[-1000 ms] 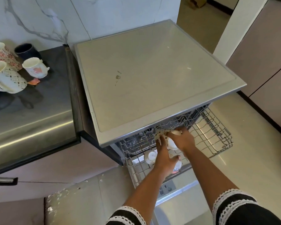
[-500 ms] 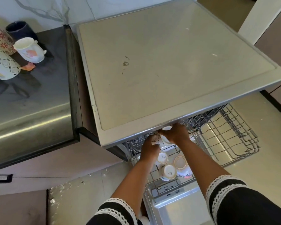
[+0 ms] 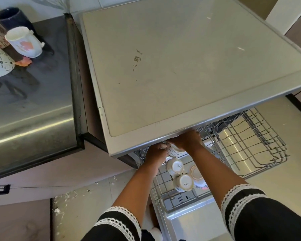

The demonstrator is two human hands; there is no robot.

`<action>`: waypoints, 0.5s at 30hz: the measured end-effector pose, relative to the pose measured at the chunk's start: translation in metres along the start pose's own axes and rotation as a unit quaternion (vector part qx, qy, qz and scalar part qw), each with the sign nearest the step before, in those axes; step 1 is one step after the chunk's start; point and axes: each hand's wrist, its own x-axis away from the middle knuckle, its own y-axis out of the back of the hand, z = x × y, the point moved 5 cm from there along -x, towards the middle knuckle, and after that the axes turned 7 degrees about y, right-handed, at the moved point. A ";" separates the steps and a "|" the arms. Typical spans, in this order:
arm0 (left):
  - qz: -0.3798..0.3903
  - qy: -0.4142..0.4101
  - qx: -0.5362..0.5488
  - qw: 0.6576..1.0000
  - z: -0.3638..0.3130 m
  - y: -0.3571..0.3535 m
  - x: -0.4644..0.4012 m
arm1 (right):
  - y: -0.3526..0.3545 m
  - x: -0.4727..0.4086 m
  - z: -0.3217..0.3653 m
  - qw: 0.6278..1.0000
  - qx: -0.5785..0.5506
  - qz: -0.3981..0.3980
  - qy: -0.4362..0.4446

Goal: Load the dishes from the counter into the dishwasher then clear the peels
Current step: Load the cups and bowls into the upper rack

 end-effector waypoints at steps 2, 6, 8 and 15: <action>0.010 -0.009 -0.014 1.000 -0.002 -0.005 -0.002 | 0.002 0.001 -0.005 1.000 0.006 -0.003 -0.014; 0.028 -0.003 -0.032 0.999 -0.007 -0.017 -0.007 | 0.007 0.000 -0.019 0.999 0.005 -0.019 -0.038; 0.035 -0.006 -0.045 0.998 -0.009 -0.022 -0.008 | 0.004 -0.003 -0.025 0.999 0.001 -0.025 -0.041; 0.045 -0.003 -0.052 0.998 -0.002 -0.017 -0.010 | -0.009 -0.008 -0.028 0.999 -0.013 -0.028 -0.030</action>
